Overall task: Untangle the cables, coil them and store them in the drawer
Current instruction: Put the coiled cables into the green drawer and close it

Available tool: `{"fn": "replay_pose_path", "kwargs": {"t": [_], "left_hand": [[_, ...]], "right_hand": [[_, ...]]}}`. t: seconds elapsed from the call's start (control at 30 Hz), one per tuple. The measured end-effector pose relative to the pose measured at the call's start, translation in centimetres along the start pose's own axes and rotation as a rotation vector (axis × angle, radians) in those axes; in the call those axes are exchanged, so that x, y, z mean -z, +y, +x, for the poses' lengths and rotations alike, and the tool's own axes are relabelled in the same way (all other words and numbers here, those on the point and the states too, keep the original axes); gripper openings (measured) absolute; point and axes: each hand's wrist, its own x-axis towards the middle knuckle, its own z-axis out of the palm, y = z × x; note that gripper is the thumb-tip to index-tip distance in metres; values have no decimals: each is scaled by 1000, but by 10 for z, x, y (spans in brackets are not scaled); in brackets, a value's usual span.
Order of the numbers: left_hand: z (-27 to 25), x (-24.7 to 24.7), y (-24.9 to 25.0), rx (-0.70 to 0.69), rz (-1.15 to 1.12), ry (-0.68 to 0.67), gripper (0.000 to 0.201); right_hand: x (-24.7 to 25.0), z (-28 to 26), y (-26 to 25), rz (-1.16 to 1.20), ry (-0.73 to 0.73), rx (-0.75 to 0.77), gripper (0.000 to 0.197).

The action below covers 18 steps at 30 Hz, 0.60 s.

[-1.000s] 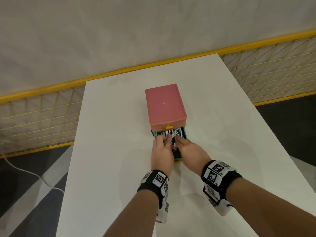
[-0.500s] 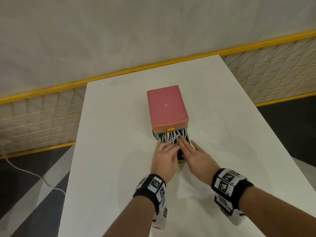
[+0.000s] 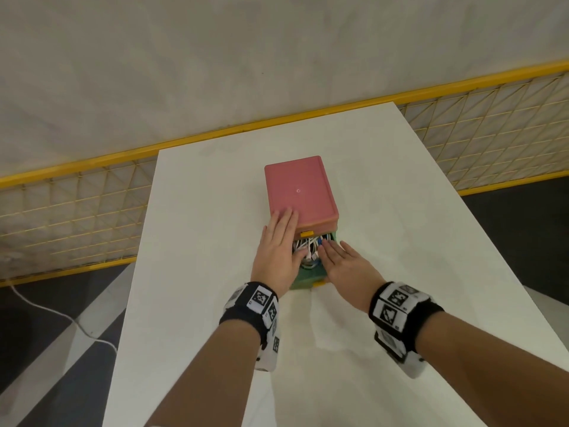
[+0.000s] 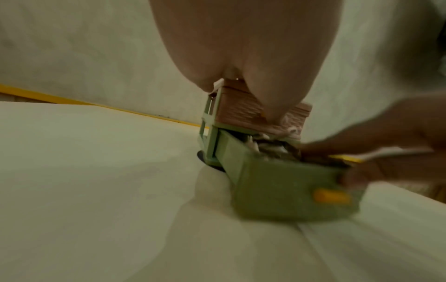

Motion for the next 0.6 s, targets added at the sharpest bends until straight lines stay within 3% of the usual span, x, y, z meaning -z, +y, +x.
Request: {"fn": "replay_pose_path", "kwargs": {"t": [0.1,0.23,0.37,0.47,0.6], "left_hand": [[2,-4,1,41,65,-8,84],[5,-13,3,65,128,-49,120],[7,-16,-1,27,82,-11,114],[7,-12,-7,-13,81,-44,119],[5,-1,-6,-23,3,-89,101]], "right_hand": [[6,10,3,-15,-20,-11,58],[8,3,2,97,2,-51,65],[19,1,-8,286,58,-15,64],[16,1,-3,331,-40,0,54],[19,4,-1,318,-124,6,55]]}}
